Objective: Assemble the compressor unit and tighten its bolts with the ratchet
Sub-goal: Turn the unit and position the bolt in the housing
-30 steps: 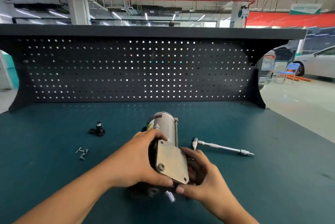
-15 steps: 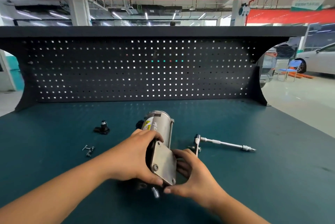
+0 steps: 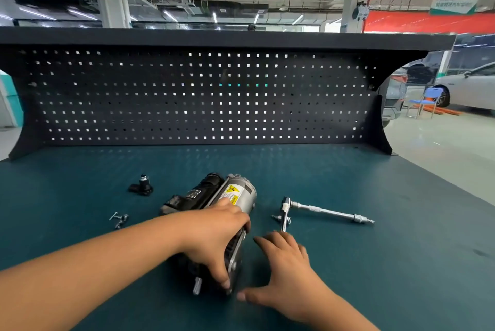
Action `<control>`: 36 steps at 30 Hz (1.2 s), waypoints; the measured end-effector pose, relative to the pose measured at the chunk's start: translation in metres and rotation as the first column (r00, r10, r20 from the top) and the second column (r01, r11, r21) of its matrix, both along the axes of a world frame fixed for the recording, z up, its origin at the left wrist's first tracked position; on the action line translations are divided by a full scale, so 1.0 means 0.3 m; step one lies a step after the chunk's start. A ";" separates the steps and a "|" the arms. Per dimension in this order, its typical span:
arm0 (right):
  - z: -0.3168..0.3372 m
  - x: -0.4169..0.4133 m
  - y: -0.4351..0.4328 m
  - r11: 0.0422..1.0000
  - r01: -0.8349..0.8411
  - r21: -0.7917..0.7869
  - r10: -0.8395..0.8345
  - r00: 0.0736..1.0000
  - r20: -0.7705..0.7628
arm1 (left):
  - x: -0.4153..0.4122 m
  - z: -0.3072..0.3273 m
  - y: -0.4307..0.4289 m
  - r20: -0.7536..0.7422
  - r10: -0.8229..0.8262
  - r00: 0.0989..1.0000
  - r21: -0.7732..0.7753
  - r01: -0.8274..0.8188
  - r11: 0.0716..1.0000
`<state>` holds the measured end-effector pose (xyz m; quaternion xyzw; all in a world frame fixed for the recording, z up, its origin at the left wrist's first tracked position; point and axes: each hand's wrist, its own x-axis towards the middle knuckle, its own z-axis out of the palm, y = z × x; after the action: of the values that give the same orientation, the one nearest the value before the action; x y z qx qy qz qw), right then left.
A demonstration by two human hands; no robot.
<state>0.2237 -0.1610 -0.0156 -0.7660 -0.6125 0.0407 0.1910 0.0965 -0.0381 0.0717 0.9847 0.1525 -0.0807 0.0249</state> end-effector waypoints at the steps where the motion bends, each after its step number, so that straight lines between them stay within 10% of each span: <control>1: -0.004 0.006 -0.002 1.000 -0.005 -0.020 0.005 1.000 -0.002 | 0.007 0.002 0.006 -0.018 0.008 1.000 0.004 -0.008 1.000; 16: -0.006 -0.053 0.073 0.970 0.002 0.243 0.062 0.965 -0.257 | -0.117 -0.081 0.033 0.416 0.136 0.899 -0.200 -0.055 0.978; 21: -0.011 -0.051 0.071 0.964 0.013 0.265 0.077 0.942 -0.326 | -0.264 -0.175 0.069 0.914 0.236 0.332 -0.088 -0.405 0.910; 28: -0.016 -0.050 0.071 0.967 0.022 0.255 0.067 0.940 -0.335 | -0.454 -0.275 0.367 0.446 0.895 -0.011 -0.633 -0.710 0.307; 36: -0.021 -0.052 0.069 0.971 0.025 0.236 0.057 0.941 -0.333 | -0.472 -0.312 0.418 0.441 0.894 0.083 -0.581 -0.732 0.355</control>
<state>0.2082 -0.1401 -0.0219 -0.7143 -0.5773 0.0996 0.3829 -0.0451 0.0872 -0.0220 0.6604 0.6426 0.3166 0.2251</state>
